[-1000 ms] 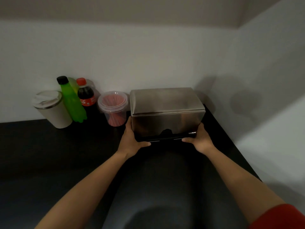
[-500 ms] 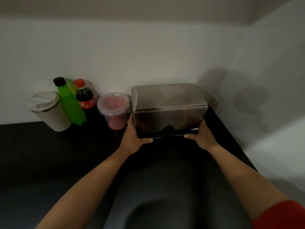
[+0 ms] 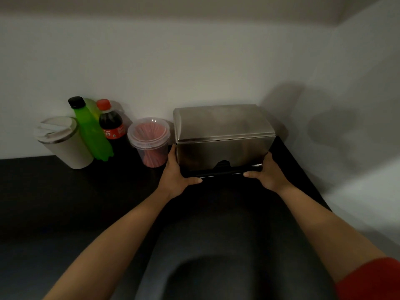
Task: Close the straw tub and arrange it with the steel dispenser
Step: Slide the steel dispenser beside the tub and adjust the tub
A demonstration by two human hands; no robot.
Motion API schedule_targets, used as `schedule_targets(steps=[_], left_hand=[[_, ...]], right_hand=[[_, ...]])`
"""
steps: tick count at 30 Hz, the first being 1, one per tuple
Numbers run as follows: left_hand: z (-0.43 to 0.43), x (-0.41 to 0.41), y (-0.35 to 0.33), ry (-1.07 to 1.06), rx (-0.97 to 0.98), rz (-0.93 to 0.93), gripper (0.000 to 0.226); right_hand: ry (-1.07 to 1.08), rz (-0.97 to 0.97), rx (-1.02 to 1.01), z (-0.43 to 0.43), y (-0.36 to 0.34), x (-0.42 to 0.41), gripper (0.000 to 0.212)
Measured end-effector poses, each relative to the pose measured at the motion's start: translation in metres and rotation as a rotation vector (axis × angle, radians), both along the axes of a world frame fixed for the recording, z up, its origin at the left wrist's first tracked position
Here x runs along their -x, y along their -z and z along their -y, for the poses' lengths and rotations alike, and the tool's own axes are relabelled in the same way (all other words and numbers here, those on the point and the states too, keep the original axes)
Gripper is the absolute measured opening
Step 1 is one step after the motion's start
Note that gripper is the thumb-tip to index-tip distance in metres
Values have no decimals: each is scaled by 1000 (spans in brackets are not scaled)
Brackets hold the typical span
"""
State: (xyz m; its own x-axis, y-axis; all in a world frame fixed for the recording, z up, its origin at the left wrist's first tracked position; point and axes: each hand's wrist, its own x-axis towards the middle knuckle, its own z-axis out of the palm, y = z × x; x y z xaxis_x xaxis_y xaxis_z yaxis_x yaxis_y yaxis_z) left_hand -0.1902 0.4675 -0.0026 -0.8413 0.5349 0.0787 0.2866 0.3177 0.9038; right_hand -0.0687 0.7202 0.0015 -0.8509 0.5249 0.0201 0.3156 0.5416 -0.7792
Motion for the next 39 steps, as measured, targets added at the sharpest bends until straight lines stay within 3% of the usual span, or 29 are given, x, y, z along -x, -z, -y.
schedule_targets(steps=[7, 21, 27, 39], left_hand=[[2, 1, 1, -29, 15, -1, 123], [19, -7, -6, -113, 21, -23, 87], [33, -21, -15, -137, 18, -16, 80], [81, -19, -35, -347, 6, -124, 43]], right_hand=[[47, -27, 56, 4, -3, -2, 89], [132, -98, 97, 28, -10, -16, 67], [259, 31, -12, 53, -17, -25, 83], [26, -15, -14, 145, -29, -10, 40]])
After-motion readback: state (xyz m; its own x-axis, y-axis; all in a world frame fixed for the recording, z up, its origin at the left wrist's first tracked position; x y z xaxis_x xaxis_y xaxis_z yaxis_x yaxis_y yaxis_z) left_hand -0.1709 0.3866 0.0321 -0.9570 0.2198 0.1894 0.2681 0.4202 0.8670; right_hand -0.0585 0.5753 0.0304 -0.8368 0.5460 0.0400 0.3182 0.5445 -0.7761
